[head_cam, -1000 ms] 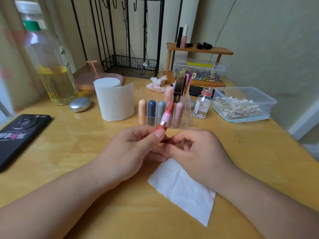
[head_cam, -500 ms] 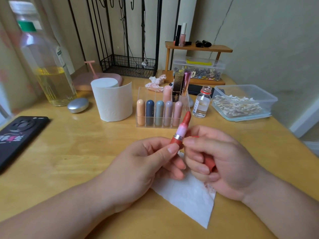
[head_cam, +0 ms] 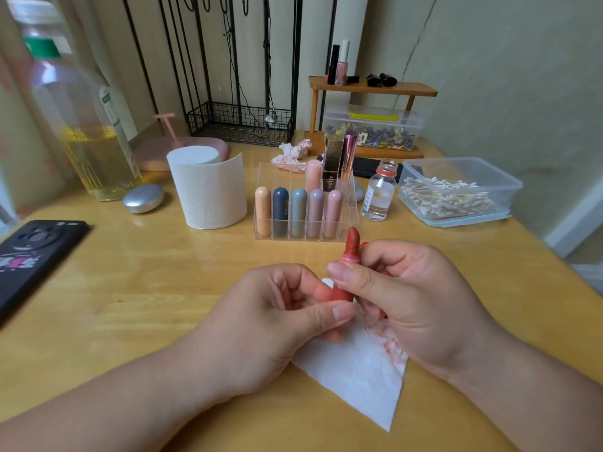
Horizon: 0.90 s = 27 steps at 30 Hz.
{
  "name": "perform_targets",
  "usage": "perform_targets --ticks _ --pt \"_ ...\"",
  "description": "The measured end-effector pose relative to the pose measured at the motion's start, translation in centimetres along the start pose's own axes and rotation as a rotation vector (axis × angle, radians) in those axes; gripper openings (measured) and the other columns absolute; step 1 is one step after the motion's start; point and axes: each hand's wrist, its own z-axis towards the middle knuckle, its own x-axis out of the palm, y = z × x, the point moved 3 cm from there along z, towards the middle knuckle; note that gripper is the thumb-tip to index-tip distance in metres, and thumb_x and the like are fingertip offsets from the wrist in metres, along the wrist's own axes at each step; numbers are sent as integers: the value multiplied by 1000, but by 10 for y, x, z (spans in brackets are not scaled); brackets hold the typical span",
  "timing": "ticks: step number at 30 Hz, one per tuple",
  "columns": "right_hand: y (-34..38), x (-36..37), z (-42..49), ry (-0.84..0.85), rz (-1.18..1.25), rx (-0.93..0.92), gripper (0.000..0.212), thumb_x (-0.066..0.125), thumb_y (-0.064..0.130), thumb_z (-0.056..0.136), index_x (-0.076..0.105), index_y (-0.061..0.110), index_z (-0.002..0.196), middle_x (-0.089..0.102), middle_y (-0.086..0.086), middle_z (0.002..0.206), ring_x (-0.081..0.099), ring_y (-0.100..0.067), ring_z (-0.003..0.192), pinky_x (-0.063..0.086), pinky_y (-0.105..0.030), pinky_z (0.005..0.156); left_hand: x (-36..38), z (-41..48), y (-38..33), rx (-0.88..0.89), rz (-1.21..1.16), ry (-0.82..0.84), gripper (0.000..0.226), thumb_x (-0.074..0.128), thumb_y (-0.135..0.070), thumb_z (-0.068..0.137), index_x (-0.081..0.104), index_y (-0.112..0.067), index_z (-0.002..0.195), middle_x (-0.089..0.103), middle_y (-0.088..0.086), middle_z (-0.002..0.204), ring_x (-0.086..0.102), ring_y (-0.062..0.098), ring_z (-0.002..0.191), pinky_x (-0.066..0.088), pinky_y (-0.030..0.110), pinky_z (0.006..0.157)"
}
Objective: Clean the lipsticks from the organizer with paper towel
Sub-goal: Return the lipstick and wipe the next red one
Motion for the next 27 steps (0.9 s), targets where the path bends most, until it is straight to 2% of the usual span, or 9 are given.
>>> perform_targets --ticks 3,7,9,14,17,19,22,25,27 --pt "2 0 -1 -3 -1 -25 21 67 5 76 61 6 56 55 3 41 50 -3 36 40 -12 40 0 0 -1 34 26 6 26 84 -26 75 71 -8 87 73 15 83 69 26 79 56 40 83" --pt "-8 -3 1 10 -93 -23 20 82 19 73 69 10 62 60 -2 52 53 -9 49 42 -17 49 -1 0 -2 39 80 -52 44 91 -38 57 70 -10 84 70 8 76 62 25 73 52 47 76" --pt "-13 -4 1 13 -108 -2 18 80 22 72 70 10 64 60 -7 58 53 -14 55 42 -21 52 -3 0 0 31 107 -89 49 91 -43 54 70 -9 83 64 6 70 57 22 68 47 45 70" --pt "-7 -3 0 34 -29 -12 24 75 9 73 61 -9 68 56 -3 48 52 -9 42 42 -15 46 -1 -1 -2 55 115 34 29 81 -34 77 73 -10 90 71 10 79 64 21 75 54 49 80" --pt "-5 -2 -1 68 16 -13 25 70 7 77 58 -11 67 55 -21 50 59 -30 44 51 -30 48 2 -4 -4 77 173 120 17 63 -27 92 71 -12 96 70 7 81 66 20 80 54 34 83" --pt "-6 -3 -1 61 14 -8 26 71 7 80 57 -12 68 54 -34 55 59 -39 48 53 -39 50 3 -4 -4 85 195 129 19 59 -27 95 71 -13 98 70 7 81 66 22 82 53 33 83" --pt "-12 -10 2 -38 -102 -15 34 82 15 78 60 -10 69 51 -40 62 54 -32 52 48 -35 50 5 -2 -5 97 149 90 16 69 -28 87 73 -16 97 68 3 77 61 18 75 52 33 77" --pt "-18 -9 2 -46 -179 -30 38 81 32 70 66 -3 71 50 -40 69 48 -28 63 41 -40 60 3 -1 -3 94 102 -24 33 87 -36 68 70 -15 86 66 5 70 59 20 68 51 47 69" --pt "-19 -8 2 -40 -181 -40 37 81 31 71 67 -3 73 56 -38 73 53 -30 64 46 -38 60 1 -1 -3 86 108 -102 44 89 -42 57 66 -11 79 66 13 67 59 23 63 53 56 68"
